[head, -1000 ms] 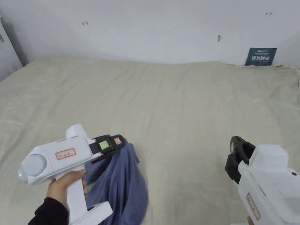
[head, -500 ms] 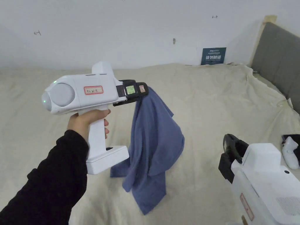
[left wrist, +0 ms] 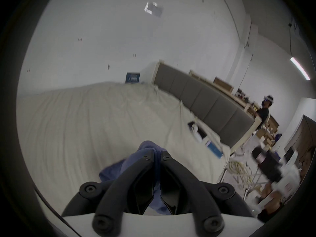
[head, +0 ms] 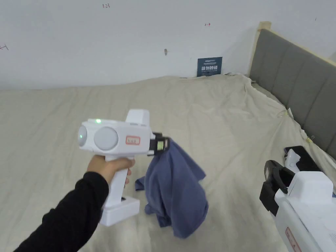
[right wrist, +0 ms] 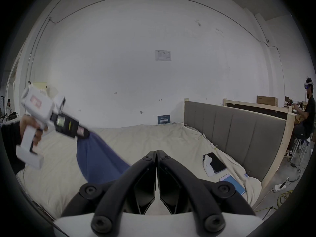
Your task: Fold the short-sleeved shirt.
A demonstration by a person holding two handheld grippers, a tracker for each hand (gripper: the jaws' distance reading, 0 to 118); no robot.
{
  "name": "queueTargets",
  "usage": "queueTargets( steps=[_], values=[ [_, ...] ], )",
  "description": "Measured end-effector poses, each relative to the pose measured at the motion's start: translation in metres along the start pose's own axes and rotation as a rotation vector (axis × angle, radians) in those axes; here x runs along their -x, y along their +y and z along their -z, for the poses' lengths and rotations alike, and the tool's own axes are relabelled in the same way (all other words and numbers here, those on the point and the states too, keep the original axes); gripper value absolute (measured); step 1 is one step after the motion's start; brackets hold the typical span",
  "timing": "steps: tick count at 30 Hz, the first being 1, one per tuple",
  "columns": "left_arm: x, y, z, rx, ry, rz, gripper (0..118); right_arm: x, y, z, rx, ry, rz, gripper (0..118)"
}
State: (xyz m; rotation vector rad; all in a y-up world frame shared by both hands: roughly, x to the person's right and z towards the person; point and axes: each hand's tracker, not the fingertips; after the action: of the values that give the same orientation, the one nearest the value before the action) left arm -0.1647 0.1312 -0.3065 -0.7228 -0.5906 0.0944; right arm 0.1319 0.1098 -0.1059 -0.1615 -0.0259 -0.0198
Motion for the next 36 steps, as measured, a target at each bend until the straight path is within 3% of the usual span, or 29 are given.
queueTargets(
  steps=[10,14,18,20,22,23,24,26,31,36],
  values=[
    [0.012,-0.101,0.086,0.307,0.092,-0.029,3,-0.002,-0.007,0.001,0.030,0.016,0.000,0],
    [0.006,-0.144,0.110,0.416,0.160,0.031,3,0.000,-0.008,-0.001,0.039,0.025,0.001,0],
    [0.005,-0.169,0.116,0.426,0.183,0.021,5,-0.001,-0.006,-0.001,0.049,0.032,-0.001,0],
    [0.004,-0.165,0.109,0.372,0.179,0.005,19,-0.002,-0.003,-0.001,0.050,0.034,0.000,0],
    [0.003,-0.162,0.097,0.340,0.139,-0.002,43,-0.003,-0.003,-0.001,0.050,0.037,0.000,0],
    [0.002,-0.161,0.090,0.316,0.130,-0.005,59,-0.003,-0.002,0.000,0.050,0.036,-0.001,0],
    [0.001,-0.160,0.083,0.289,0.139,-0.015,83,-0.003,-0.001,0.000,0.048,0.036,0.001,0],
    [-0.001,-0.153,0.067,0.213,0.156,-0.041,111,-0.004,0.002,-0.001,0.043,0.037,0.009,0],
    [-0.001,-0.125,0.013,-0.028,0.222,-0.084,115,-0.003,0.011,0.000,0.017,0.042,0.004,0],
    [0.002,-0.108,-0.049,-0.313,0.350,-0.038,115,-0.003,0.014,0.000,-0.018,0.041,0.007,0]
  ],
)
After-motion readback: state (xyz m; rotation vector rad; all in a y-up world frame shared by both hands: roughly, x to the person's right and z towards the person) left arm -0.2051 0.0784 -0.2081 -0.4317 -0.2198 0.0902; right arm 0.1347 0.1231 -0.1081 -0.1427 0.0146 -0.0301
